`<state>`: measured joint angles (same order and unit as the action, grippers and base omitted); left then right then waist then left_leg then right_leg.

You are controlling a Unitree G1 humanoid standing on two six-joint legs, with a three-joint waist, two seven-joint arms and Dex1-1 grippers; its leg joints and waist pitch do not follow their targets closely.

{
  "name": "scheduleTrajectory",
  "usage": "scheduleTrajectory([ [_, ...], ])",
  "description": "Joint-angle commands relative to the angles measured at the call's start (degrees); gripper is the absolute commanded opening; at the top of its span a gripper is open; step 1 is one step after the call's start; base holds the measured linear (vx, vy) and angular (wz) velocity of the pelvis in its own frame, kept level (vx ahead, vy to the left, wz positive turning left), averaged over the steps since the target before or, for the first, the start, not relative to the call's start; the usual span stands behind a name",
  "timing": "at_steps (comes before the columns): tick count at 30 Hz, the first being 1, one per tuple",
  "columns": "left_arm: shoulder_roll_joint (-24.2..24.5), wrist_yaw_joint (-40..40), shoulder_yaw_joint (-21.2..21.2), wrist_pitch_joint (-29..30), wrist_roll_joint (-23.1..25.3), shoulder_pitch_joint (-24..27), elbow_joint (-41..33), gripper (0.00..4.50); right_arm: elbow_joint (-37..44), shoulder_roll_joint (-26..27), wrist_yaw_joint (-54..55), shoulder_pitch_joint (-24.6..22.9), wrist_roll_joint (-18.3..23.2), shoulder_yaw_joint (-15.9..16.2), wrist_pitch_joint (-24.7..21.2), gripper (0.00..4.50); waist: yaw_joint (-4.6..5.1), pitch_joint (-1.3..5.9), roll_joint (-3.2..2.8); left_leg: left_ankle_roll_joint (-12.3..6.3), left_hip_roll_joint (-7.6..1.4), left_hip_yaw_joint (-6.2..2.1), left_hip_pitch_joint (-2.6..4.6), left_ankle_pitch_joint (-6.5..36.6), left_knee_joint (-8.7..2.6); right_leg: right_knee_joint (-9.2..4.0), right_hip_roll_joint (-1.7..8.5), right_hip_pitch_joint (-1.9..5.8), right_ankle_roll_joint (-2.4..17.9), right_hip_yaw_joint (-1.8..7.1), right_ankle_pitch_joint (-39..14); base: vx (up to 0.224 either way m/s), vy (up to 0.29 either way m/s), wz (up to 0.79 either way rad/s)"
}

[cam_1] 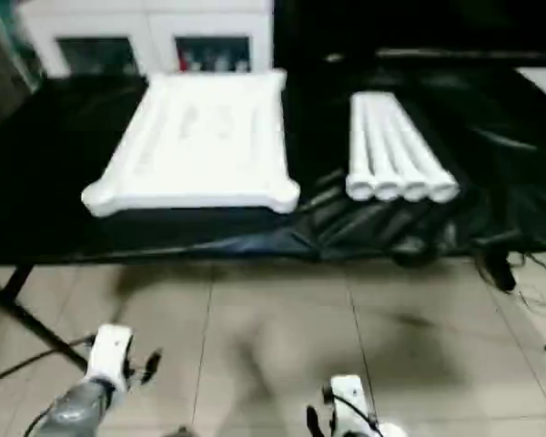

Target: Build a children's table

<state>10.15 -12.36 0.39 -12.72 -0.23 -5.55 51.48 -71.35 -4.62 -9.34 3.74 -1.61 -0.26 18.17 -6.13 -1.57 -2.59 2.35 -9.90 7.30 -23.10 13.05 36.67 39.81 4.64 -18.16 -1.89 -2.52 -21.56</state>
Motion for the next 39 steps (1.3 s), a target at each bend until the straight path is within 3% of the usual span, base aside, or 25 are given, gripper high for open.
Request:
scheduleTrajectory([
  [1,0.6,-1.6,-0.9,-3.1,0.2,4.9,-7.0,4.50,-0.7,0.0,-2.4,-0.9,-0.6,0.3,4.6,4.46,0.64,0.60,1.46,-8.47,-3.93,-0.45,0.87,5.4,-5.29,-6.90,5.16,0.68,9.7,1.87,15.3,0.000,0.000,0.00],
  [2,1.0,-2.5,-1.1,-4.1,0.0,6.9,-10.5,4.50,-0.7,0.0,-3.1,-1.0,-0.5,0.2,6.1,4.46,1.64,0.46,1.81,-7.27,-4.11,-0.17,1.03,8.6,-6.22,-7.16,4.26,0.73,10.7,1.65,11.2,0.000,0.000,0.00],
  [3,1.4,-3.3,-1.4,-4.6,-0.3,8.7,-13.8,4.50,-0.7,0.0,-3.7,-1.1,-0.3,0.0,7.5,4.46,1.73,1.11,1.30,-7.27,-4.30,-0.33,1.10,8.5,-6.17,-6.76,4.38,1.08,11.4,1.72,11.7,0.000,0.000,0.00],
  [4,2.6,-4.7,-2.0,-5.5,-0.6,12.6,-21.4,4.50,7.5,-0.1,-7.0,1.3,2.4,-0.3,9.4,4.46,2.44,0.86,0.93,-7.21,-4.51,-0.28,1.09,9.7,-6.68,-6.93,4.18,0.76,12.6,1.76,10.0,0.000,0.000,0.00],
  [5,3.3,-6.0,-2.1,-5.1,-1.8,14.9,-26.0,4.50,22.1,-1.1,-9.0,-0.9,4.7,0.5,4.8,4.46,2.77,1.00,0.77,-7.29,-4.87,-0.53,0.98,10.0,-6.93,-6.82,4.27,1.05,12.9,1.64,11.1,0.000,0.000,0.00],
  [6,3.8,-6.7,-2.1,-4.3,-2.7,16.8,-29.8,4.50,34.8,-2.2,-9.9,-3.8,6.1,1.3,0.5,4.46,3.27,0.82,1.39,-9.17,-4.90,-0.92,0.28,6.4,-7.04,-6.51,3.54,1.86,11.1,1.01,16.5,0.000,0.000,0.00],
  [7,4.3,-7.5,-1.9,-3.8,-3.9,18.7,-33.4,4.50,45.6,-3.2,-10.5,-6.8,7.7,2.0,-3.8,4.46,3.68,0.93,1.53,-11.04,-5.01,-1.14,1.43,2.1,-6.33,-6.22,2.60,1.26,9.2,0.60,22.4,-0.024,0.051,-0.07],
  [8,4.3,-7.5,-1.9,-3.8,-3.9,18.7,-33.4,4.50,45.6,-3.2,-10.5,-6.8,7.7,2.0,-3.8,4.46,3.82,0.83,1.46,-12.14,-5.11,-0.97,1.74,1.6,-6.34,-6.22,2.79,0.42,9.0,0.72,22.6,-0.024,0.051,-0.07],
  [9,4.7,-8.3,-1.6,-3.8,-5.0,20.2,-36.6,4.50,52.3,-3.8,-10.8,-8.7,8.7,2.4,-6.1,4.46,3.94,0.31,1.60,-11.64,-5.02,-0.68,1.67,4.1,-6.86,-6.74,2.95,0.12,9.3,1.10,20.0,0.000,0.000,0.00],
  [10,5.8,-9.3,-0.3,-3.4,-6.9,22.9,-42.3,4.50,60.3,-5.0,-10.5,-10.7,10.4,2.0,-8.4,4.46,3.48,0.25,1.51,-8.90,-5.02,-0.16,1.78,8.6,-7.24,-7.47,3.47,0.05,9.7,1.67,16.0,0.000,0.000,0.00],
  [12,7.1,-10.4,0.9,-2.6,-8.4,24.6,-47.3,4.50,66.6,-6.1,-10.0,-11.6,12.1,1.4,-11.0,4.46,2.95,0.14,1.88,-4.98,-4.47,0.27,1.99,11.3,-7.65,-8.00,3.10,0.05,8.4,2.00,14.3,0.000,0.000,0.00],
  [16,9.2,-8.6,5.5,1.3,-10.5,23.8,-54.1,4.50,76.2,-7.4,-9.9,-10.7,14.1,-0.2,-15.6,4.46,3.07,0.56,2.60,-0.09,-4.06,0.31,2.22,12.3,-8.02,-7.94,2.36,0.02,5.9,2.08,15.2,0.000,0.000,0.00],
  [17,9.2,-8.6,5.5,1.3,-10.5,23.8,-54.1,4.50,76.2,-7.4,-9.9,-10.7,14.1,-0.2,-15.6,4.46,3.07,0.56,2.60,-0.09,-4.06,0.31,2.22,12.3,-8.02,-7.94,2.36,0.02,5.9,2.08,15.2,0.000,0.000,0.00],
  [20,11.3,-6.4,9.0,6.6,-13.1,17.7,-57.8,4.50,86.9,-8.5,-7.2,-8.3,16.2,-1.5,-25.8,4.46,2.82,1.10,2.52,-0.12,-3.40,0.63,2.51,6.7,-7.14,-7.61,2.22,-0.06,3.5,2.37,20.6,0.000,0.000,0.00],
  [23,10.5,-4.9,9.0,10.7,-16.9,11.2,-60.2,4.50,86.0,-8.1,-3.9,-4.1,13.9,-1.9,-28.9,4.46,2.73,1.20,2.27,3.13,-3.28,0.87,2.78,7.1,-7.41,-7.52,2.29,-0.41,4.2,2.38,17.4,0.000,0.000,0.00],
  [27,6.7,2.6,8.9,15.7,-13.1,5.0,-61.2,4.50,82.2,-6.8,0.9,0.1,7.8,-1.6,-28.5,4.46,2.98,1.44,2.61,4.88,-3.05,1.26,2.51,5.3,-7.16,-7.26,2.05,-0.09,3.9,2.50,19.6,0.000,0.000,0.00],
  [29,5.0,3.7,8.0,19.1,-14.4,3.1,-61.2,4.50,80.5,-6.7,3.2,2.1,4.1,-0.9,-30.0,4.46,2.81,1.79,2.76,5.05,-2.70,1.23,2.49,2.2,-6.72,-7.02,2.04,0.09,3.9,2.49,22.5,0.000,0.000,0.00],
  [30,3.0,5.0,6.7,20.6,-14.2,2.2,-61.1,4.50,79.6,-5.3,3.1,3.7,7.9,-0.8,-33.3,4.46,2.67,1.89,2.96,4.58,-2.50,1.32,2.37,1.2,-6.49,-6.83,1.87,0.23,3.4,2.59,24.7,0.000,0.000,0.00],
  [33,2.4,8.3,4.1,22.3,-8.3,1.2,-60.9,4.50,77.8,-4.4,3.6,6.1,8.2,0.9,-35.6,4.46,2.78,2.16,2.89,3.46,-2.44,1.23,2.20,-0.1,-6.26,-6.55,1.65,0.51,2.2,2.55,28.9,0.000,0.000,0.00],
  [34,2.4,8.3,4.1,22.3,-8.3,1.2,-60.9,4.50,77.8,-4.4,3.6,6.1,8.2,0.9,-35.6,4.46,2.93,2.28,2.66,4.40,-2.58,0.88,2.47,-0.8,-6.25,-6.26,1.20,0.44,2.2,2.14,30.0,0.000,0.000,0.00],
  [35,1.6,9.4,3.7,23.3,-7.9,0.6,-61.3,4.50,76.8,-4.3,4.2,7.2,6.4,1.7,-35.8,4.46,2.83,2.30,0.91,0.98,0.24,-1.97,0.38,-2.0,-6.58,-6.31,0.19,2.65,1.2,-2.83,33.0,0.000,0.000,0.00],
  [36,1.4,9.8,3.3,23.5,-7.2,0.2,-61.4,4.50,76.4,-4.2,3.8,7.6,6.2,1.8,-35.8,4.46,3.25,2.69,0.65,-0.54,-0.20,-3.79,1.81,-2.8,-5.96,-6.36,-0.69,2.01,1.6,-3.70,31.8,-0.015,-0.022,0.42],
  [37,1.3,9.9,3.3,23.5,-7.1,0.2,-61.4,4.50,76.3,-4.2,3.8,7.7,6.2,1.8,-35.8,4.46,4.92,2.94,-0.88,-7.46,-3.41,-9.29,4.22,-4.7,-6.65,-3.14,-1.95,-0.15,6.4,-4.08,18.5,0.012,-0.069,0.53],
  [38,1.3,10.1,2.6,24.2,-5.9,-0.6,-60.8,4.50,75.7,-4.2,3.4,8.3,5.9,2.0,-35.9,4.46,6.34,2.64,-1.27,-19.36,-6.06,-14.57,5.31,-10.4,-8.16,0.03,-2.38,-2.26,10.1,-2.83,1.0,0.012,-0.069,0.53],
  [39,1.6,10.2,1.6,23.4,-4.0,-1.5,-59.6,4.50,74.8,-3.4,3.5,8.9,6.1,1.5,-36.2,4.46,6.72,2.58,-0.79,-24.04,-5.95,-15.53,5.89,-14.2,-8.12,0.42,-2.17,-3.25,11.9,-2.37,-2.5,-0.026,-0.131,0.38],
])
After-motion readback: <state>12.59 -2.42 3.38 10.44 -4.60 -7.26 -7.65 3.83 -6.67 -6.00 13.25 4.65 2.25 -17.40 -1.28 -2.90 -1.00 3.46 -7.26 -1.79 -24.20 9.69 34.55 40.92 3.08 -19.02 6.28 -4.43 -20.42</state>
